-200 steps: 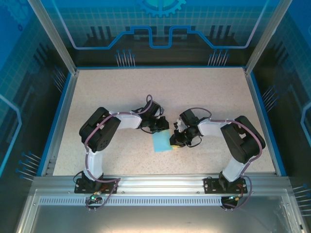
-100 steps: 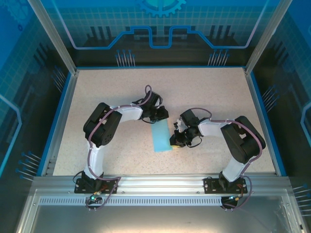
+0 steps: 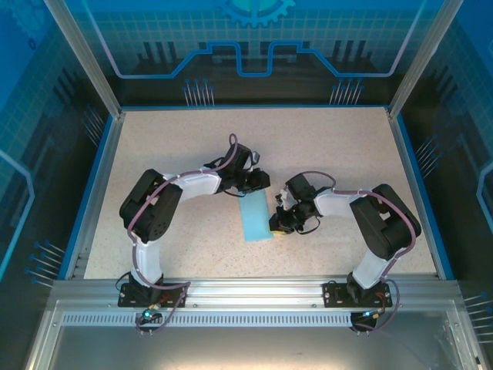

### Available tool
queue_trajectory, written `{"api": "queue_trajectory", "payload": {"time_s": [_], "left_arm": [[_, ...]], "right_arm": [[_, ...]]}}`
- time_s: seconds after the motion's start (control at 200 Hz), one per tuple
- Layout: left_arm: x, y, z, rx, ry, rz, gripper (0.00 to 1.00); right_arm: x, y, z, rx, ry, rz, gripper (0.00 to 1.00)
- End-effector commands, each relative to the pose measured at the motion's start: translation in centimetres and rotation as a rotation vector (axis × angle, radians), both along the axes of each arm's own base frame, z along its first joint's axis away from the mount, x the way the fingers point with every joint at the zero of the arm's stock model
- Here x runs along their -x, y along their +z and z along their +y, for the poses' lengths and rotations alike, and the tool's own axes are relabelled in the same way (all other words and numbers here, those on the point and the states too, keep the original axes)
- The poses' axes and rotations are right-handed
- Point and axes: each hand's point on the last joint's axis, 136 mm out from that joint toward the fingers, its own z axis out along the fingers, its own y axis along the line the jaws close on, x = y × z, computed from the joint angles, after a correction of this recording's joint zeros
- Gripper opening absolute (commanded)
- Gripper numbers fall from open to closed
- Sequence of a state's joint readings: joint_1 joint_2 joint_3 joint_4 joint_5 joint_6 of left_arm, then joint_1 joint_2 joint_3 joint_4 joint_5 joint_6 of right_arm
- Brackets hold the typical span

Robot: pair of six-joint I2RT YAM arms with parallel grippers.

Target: Fold a paper plane with a square sheet of paper (pick it up from the middle)

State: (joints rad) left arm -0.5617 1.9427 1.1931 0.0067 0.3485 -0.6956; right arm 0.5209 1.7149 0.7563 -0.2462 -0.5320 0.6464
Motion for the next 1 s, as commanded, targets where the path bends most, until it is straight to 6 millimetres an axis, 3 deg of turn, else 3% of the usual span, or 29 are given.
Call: {"api": "queue_trajectory", "payload": {"time_s": [0.0, 0.17, 0.56, 0.995], "left_arm": [[2.3, -0.5, -1.2, 0.001, -0.076, 0.015, 0.21], [3.6, -3.2, -1.2, -0.069, -0.077, 0.08, 0.12], [4.2, -6.6, -0.1, -0.174, -0.068, 0.166, 0.08], [-1.6, -6.1, 2.1, -0.195, 0.03, 0.09, 0.06]], "right_arm": [[5.0, -4.8, -3.5, 0.197, 0.012, 0.181, 0.11], [4.9, -4.8, -3.6, 0.2, 0.008, 0.18, 0.11], [5.1, -4.9, -3.8, 0.211, 0.008, 0.186, 0.09], [6.2, -5.1, -4.5, 0.232, 0.022, 0.201, 0.09]]}}
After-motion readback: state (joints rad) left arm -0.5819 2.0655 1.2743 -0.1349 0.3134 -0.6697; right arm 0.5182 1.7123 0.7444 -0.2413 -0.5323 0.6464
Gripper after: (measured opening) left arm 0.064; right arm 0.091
